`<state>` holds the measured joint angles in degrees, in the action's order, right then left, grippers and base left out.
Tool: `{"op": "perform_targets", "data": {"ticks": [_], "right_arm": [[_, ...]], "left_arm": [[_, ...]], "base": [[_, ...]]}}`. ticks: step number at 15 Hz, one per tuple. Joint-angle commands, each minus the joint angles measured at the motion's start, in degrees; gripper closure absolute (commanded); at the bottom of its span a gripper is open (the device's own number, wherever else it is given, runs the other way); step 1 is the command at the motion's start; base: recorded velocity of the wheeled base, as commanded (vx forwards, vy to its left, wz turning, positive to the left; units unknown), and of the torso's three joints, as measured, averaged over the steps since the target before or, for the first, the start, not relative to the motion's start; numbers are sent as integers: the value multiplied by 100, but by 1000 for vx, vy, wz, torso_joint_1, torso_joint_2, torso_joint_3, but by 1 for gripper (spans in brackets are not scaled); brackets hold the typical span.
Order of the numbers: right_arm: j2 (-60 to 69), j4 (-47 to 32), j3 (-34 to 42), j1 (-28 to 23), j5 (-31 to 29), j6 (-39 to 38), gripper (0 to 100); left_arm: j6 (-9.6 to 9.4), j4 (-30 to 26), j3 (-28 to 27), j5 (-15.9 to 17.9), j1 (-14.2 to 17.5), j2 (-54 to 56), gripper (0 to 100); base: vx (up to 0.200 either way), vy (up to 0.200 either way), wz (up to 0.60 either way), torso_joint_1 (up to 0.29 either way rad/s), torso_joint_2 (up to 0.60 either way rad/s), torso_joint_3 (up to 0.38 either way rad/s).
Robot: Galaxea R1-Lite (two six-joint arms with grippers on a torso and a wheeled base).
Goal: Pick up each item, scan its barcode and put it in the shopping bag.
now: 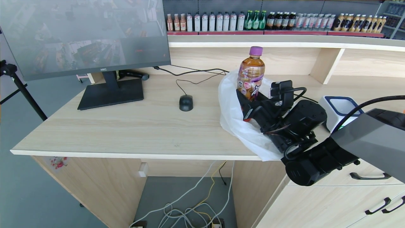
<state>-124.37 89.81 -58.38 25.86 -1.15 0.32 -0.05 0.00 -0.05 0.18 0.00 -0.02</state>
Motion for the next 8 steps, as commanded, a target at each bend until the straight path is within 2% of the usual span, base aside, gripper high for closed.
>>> {"op": "perform_targets", "data": {"ticks": [1, 2, 8], "right_arm": [[35, 19, 11, -2, 0, 3, 100], [44, 19, 11, -2, 0, 3, 0], [202, 19, 222, 16, -8, 3, 0]], "left_arm": [[-4, 0, 5, -1, 0, 2, 0], [5, 0, -4, -1, 0, 2, 0], [5, 0, -4, -1, 0, 2, 0]], "base": [[0, 0, 0, 0, 0, 0], [0, 0, 0, 0, 0, 0], [0, 0, 0, 0, 0, 0]]}}
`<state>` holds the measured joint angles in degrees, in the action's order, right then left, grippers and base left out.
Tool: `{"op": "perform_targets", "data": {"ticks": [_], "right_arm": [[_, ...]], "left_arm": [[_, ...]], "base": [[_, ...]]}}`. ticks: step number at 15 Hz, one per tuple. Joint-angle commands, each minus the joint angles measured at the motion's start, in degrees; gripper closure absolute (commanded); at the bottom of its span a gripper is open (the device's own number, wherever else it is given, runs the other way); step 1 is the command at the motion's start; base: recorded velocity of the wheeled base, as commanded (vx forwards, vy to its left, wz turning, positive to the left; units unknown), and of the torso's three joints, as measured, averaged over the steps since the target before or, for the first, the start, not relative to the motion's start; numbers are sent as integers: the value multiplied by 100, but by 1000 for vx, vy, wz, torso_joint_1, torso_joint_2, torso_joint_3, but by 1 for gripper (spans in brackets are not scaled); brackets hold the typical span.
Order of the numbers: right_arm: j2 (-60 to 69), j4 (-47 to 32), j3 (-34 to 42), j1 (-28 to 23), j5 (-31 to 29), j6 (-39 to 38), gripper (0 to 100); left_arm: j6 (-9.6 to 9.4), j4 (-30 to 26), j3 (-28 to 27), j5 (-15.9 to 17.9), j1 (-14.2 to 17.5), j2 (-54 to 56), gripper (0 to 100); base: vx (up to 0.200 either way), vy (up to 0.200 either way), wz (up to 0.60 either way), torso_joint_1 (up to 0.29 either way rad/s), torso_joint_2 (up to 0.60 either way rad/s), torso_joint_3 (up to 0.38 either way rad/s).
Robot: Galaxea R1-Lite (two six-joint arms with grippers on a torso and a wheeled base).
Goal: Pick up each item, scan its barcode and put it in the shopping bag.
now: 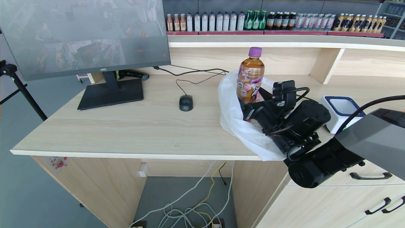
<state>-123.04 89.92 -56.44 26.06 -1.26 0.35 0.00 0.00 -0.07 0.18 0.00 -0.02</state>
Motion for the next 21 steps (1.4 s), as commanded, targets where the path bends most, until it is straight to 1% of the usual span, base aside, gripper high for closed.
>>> {"op": "perform_targets", "data": {"ticks": [1, 5, 8, 9, 13, 15, 16, 17, 19, 21], "right_arm": [[96, 8, 37, -5, 3, 9, 0], [562, 8, 265, -5, -6, 9, 0], [1159, 8, 907, -14, -6, 0, 0], [1282, 8, 1012, -22, -6, 0, 0], [2258, 8, 2208, 74, 11, -18, 0], [2812, 8, 2735, 391, 170, 0, 0], [2829, 8, 2955, 452, 178, 70, 0], [2847, 8, 3087, 452, 178, 132, 0], [2812, 8, 3078, 417, 170, 88, 0], [2794, 8, 3051, 303, 170, 53, 0]], "left_arm": [[0, 0, -1, -1, 0, 2, 0], [0, 0, 7, -1, 0, 2, 0], [0, 0, 7, -1, 0, 2, 0], [0, 0, 7, -1, 0, 2, 0], [-9, 0, -1, -1, 0, 2, 0], [0, 0, -1, -1, 0, 2, 0], [-9, 0, -1, -1, 0, 2, 0], [-9, 0, 7, -1, 0, 2, 0], [0, 0, -1, -1, 0, 2, 0], [0, 0, -1, -1, 0, 2, 0]], "base": [[0, 0, 0, 0, 0, 0], [0, 0, 0, 0, 0, 0], [0, 0, 0, 0, 0, 0], [0, 0, 0, 0, 0, 0], [0, 0, 0, 0, 0, 0], [0, 0, 0, 0, 0, 0], [0, 0, 0, 0, 0, 0], [0, 0, 0, 0, 0, 0], [0, 0, 0, 0, 0, 0], [-200, 0, 0, 2, 5, 5]]}}
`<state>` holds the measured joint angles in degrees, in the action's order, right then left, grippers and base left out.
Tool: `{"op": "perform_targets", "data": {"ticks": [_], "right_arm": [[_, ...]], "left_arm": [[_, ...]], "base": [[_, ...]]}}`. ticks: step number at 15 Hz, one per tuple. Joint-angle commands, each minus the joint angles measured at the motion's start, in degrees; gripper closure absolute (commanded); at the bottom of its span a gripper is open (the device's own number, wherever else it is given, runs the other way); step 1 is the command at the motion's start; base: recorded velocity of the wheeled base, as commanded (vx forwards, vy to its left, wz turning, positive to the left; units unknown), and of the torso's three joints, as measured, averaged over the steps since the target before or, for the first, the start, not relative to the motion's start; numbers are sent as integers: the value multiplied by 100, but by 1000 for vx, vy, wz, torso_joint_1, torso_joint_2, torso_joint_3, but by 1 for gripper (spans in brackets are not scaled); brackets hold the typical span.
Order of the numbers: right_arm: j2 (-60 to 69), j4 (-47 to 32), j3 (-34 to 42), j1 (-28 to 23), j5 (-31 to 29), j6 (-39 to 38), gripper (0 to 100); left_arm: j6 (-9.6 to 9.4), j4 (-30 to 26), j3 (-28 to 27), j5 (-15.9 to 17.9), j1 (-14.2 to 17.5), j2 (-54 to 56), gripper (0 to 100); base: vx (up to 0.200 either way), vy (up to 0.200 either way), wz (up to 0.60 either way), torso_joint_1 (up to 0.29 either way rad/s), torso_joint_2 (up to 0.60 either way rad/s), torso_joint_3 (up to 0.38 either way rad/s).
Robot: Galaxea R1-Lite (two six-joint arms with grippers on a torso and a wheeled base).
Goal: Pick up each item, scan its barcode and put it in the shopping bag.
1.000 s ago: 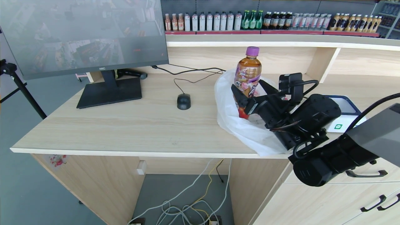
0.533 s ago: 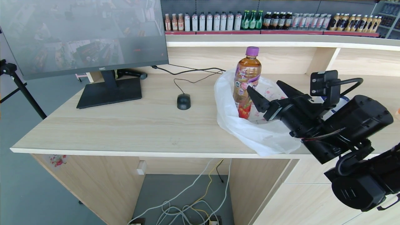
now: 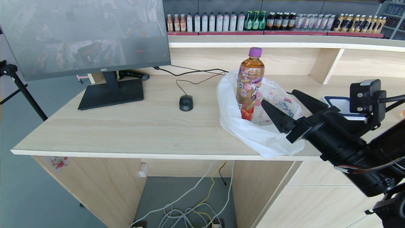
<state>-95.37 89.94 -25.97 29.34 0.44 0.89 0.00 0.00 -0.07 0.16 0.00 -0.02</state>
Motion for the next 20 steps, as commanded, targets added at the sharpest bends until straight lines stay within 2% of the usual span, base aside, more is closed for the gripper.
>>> {"op": "perform_targets", "data": {"ticks": [1, 5, 20], "right_arm": [[18, 6, 30, -60, 0, -1, 0], [-96, 6, 13, -60, 0, -1, 0], [-96, 6, 74, -298, 0, -1, 0]], "left_arm": [[0, 0, 7, 2, 0, 2, 0], [18, 0, -1, 2, 0, 2, 0], [35, 0, -1, 2, 0, 2, 0]], "base": [[-200, 0, 0, 2, 2, 2], [0, 0, 0, 0, 0, 0], [0, -200, 0, 1, 0, 3]]}}
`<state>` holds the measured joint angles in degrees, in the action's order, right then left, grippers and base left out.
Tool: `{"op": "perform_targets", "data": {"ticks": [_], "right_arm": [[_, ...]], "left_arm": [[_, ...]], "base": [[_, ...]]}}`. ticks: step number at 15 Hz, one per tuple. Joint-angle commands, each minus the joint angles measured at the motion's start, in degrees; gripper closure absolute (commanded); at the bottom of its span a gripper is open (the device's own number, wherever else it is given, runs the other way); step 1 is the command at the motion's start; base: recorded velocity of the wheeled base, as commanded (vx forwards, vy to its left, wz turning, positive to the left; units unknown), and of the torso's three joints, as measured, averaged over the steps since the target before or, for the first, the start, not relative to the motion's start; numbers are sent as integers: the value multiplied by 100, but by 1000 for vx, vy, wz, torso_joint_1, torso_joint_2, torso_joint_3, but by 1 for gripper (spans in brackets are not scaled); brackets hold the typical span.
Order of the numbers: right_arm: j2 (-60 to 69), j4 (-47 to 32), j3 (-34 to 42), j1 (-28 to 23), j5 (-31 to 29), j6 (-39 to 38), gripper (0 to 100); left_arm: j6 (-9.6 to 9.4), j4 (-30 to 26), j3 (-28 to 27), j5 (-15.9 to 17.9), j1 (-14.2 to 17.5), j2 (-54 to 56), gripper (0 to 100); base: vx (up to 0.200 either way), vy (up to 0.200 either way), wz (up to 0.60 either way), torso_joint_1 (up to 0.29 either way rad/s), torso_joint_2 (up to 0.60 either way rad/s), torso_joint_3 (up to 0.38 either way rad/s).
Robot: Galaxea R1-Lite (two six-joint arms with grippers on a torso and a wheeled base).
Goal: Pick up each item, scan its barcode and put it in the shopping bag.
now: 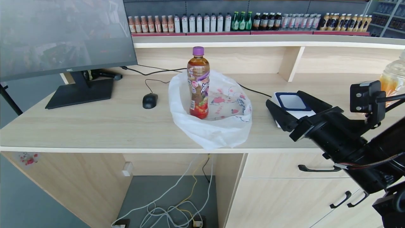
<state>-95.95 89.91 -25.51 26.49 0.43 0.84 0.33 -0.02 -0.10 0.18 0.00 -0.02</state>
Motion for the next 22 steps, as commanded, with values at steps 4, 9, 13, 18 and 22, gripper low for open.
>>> {"op": "perform_targets", "data": {"ticks": [4, 9, 13, 18, 22], "right_arm": [[-73, 9, 11, -30, 1, 4, 0], [-178, 9, -103, -21, 1, 4, 0], [-169, 9, -59, -144, 1, -5, 0], [-143, 9, 11, -179, 1, -5, 0], [-161, 9, 29, -223, 1, -5, 0]], "left_arm": [[46, -6, 1, -9, 9, 2, 0], [46, -6, 1, -9, 0, 2, 0], [37, 2, 1, -9, 0, 2, 0], [37, 2, 1, -9, 0, 2, 0], [37, 2, 1, -9, 0, 2, 0]], "base": [[0, -200, 0, 1, 5, 5], [0, -200, 0, 0, 4, 0], [0, -200, 0, 0, 1, 5], [0, -200, 0, 1, 2, 2], [0, -200, 0, 0, 7, 4]]}}
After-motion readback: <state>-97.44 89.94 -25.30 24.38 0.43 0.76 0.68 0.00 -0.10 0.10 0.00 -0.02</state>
